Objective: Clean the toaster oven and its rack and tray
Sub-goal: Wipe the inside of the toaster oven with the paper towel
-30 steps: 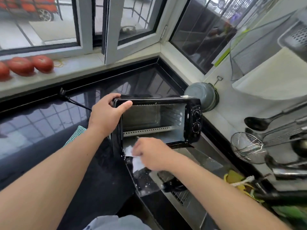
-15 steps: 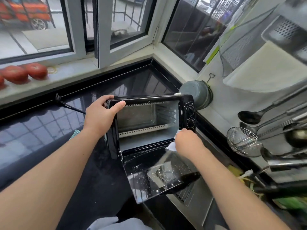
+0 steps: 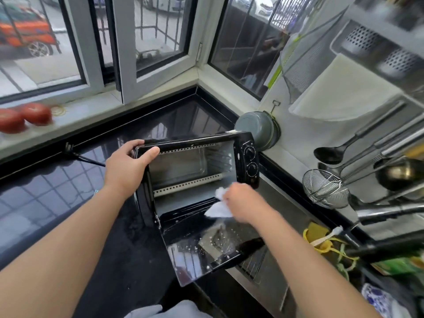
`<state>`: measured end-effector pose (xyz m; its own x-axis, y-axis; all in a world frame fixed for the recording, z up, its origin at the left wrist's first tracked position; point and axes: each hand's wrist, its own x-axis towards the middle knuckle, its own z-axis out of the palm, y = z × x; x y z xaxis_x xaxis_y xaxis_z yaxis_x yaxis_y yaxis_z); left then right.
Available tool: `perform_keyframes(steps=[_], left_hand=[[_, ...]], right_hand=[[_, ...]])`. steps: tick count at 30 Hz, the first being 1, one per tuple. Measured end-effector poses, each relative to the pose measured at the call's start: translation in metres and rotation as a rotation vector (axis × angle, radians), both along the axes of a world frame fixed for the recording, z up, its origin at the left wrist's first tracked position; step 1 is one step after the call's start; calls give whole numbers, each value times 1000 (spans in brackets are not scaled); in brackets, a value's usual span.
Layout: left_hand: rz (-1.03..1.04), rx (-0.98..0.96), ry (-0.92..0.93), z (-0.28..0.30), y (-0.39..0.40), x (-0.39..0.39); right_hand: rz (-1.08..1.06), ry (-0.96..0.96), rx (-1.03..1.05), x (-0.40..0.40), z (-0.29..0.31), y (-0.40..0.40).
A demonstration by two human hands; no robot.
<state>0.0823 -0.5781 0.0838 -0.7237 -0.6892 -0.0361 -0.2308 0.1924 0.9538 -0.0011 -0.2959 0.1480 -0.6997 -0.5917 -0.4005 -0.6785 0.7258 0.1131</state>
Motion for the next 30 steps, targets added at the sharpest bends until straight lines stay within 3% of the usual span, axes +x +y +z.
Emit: perform_keyframes(steps=[4, 10, 12, 15, 18, 20, 22, 25, 28, 30], left_hand=[[8, 6, 7, 2, 2, 1], [8, 25, 9, 4, 3, 2], [9, 22, 12, 5, 4, 3], [12, 30, 15, 7, 5, 3], [13, 27, 3, 8, 5, 4], [12, 9, -10, 9, 7, 4], [9, -8, -25, 13, 10, 4], [16, -25, -35, 16, 16, 3], [17, -29, -26, 15, 18, 5], [17, -36, -32, 15, 17, 5]], right_hand=[[-396, -9, -125, -40, 0, 33], [-628, 52, -184, -49, 4, 53], [-934, 64, -393, -63, -1, 70], [-1501, -169, -1001, -65, -14, 79], [-1711, -364, -1468, -61, -26, 91], [-1759, -536, -1625, -58, -33, 102], [-1691, -804, -1716, -55, -39, 111], [-1608, -1025, -1911, -45, -47, 118], [-1580, -1041, -2022, -39, -50, 117], [-1579, -967, -1988, -40, -49, 114]])
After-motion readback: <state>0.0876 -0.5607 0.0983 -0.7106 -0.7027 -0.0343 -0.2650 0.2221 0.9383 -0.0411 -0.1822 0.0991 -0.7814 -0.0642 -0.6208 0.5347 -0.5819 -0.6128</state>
